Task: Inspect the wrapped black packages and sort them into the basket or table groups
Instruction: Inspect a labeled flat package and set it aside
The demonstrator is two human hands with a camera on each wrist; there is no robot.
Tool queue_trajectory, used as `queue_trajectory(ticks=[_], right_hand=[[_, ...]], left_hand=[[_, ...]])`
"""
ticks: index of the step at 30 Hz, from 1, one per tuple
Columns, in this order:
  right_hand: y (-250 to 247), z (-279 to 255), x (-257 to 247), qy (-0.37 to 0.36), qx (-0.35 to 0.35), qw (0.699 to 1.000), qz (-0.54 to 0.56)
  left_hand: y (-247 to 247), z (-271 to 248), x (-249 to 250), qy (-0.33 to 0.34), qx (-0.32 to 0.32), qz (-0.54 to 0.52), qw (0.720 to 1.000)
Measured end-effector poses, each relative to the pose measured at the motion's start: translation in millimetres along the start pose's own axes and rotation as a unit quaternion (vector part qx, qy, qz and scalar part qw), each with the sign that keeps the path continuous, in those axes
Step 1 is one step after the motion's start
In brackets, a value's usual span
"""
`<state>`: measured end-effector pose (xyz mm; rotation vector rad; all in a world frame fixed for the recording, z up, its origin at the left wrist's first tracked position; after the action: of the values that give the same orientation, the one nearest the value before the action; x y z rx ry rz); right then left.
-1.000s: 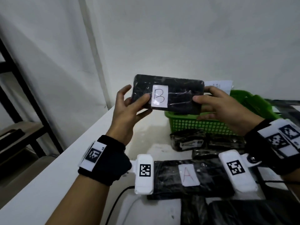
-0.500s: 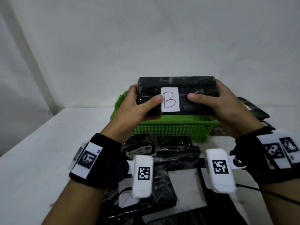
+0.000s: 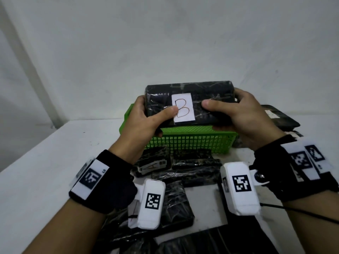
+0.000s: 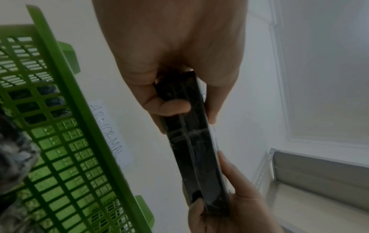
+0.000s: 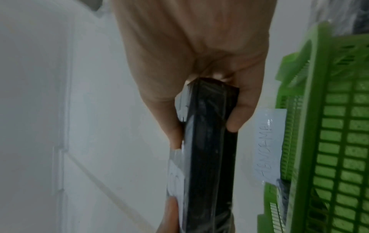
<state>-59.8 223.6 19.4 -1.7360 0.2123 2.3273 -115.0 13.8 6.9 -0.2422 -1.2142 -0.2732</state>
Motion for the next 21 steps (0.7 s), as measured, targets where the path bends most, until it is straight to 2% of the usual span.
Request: queue_trajectory(ticks=[6,10,12,15,21], right_hand=[[5.6,-4.9,3.5,-0.01,0.009,1.0,-0.01],[4.3,-9.3,-1.4,-0.019,-0.005,0.997,-0.077],[4.8,-11.9,-3.6,-0.018,-0.026,0.996,-0.083],[10.1,-17.2,-11.1,-0.007,-0.059,0.998,0.005],[17.2,-18.5,-18.9,-0.073,-0.039,0.995,0.049]], left_hand=[[-7.1,-1.4,5.0,0.004,-0.016,0.054,0.998],[-10.6,-5.7,13.3,0.022,-0.048,0.126,0.991],[-9.5,-8.1,16.4,0.015,-0.05,0.115,0.992],[-8.6,-10.7,20.2,-0.006,-0.05,0.054,0.997],[-9.3,-9.5,22.0,0.01,-0.048,0.011,0.999]])
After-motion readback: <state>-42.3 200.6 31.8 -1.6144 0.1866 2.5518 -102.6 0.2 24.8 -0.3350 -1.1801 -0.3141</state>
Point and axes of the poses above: each hand's wrist, its own z-axis towards the middle knuckle, its own y-axis out of the palm, x = y × z, the point moved 4 cm from there along z, towards the middle knuckle, and after that the axes turned 5 degrees about -x, right-handed, at the moved point
